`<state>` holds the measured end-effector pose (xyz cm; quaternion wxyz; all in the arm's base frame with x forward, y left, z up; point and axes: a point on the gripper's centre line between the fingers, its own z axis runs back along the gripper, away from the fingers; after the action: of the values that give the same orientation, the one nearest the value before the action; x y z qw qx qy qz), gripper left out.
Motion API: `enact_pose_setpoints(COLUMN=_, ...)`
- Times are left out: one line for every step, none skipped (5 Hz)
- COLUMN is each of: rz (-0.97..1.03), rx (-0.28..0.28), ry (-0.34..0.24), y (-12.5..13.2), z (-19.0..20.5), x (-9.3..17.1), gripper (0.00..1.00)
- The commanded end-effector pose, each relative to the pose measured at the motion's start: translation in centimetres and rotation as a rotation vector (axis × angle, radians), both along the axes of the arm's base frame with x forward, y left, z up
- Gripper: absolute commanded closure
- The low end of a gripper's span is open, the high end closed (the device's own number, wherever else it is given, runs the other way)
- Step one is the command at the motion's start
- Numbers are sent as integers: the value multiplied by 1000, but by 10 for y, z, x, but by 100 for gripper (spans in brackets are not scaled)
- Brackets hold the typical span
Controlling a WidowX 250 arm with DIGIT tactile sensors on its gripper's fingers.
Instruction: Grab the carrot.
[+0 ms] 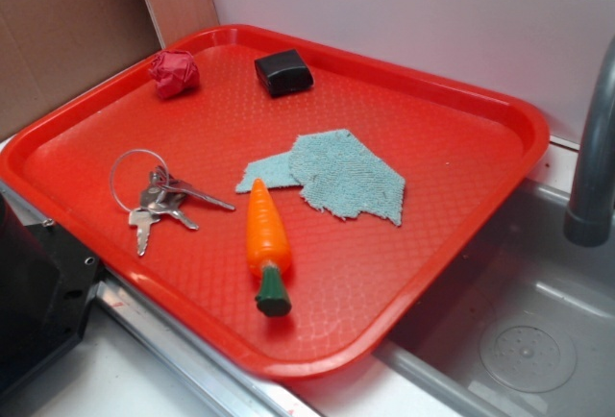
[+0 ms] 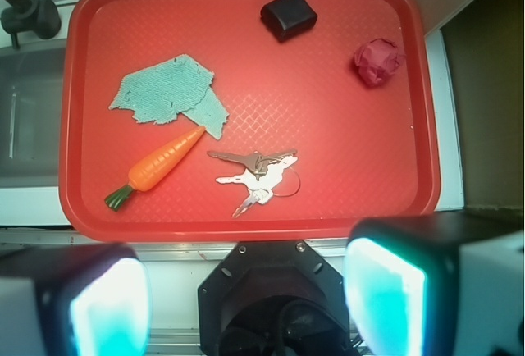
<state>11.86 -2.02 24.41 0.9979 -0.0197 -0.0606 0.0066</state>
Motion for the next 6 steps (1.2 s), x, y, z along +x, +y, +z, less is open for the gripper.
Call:
enact_pose_setpoints(rz=0, rx=0, ry=0, y=0, z=0, x=0, gripper=0)
enact_pose_setpoints(rz=111, rx=-6, ry=5, y=-3, z=0, x=2, gripper=0)
enact_pose_setpoints(rz=308, rx=-82, ry=-35, y=-13, z=-9, x=2, gripper=0)
enact_pose_setpoints(rz=557, rx=-85, ry=-64, y=-27, z=-31, x=15, gripper=0)
enact_pose_setpoints(rz=725, rx=-128, ry=-69, y=-44, z=-58, x=31, gripper=0)
enact_pose_setpoints(rz=770, rx=-103, ry=-56, y=-55, z=-80, x=39, gripper=0)
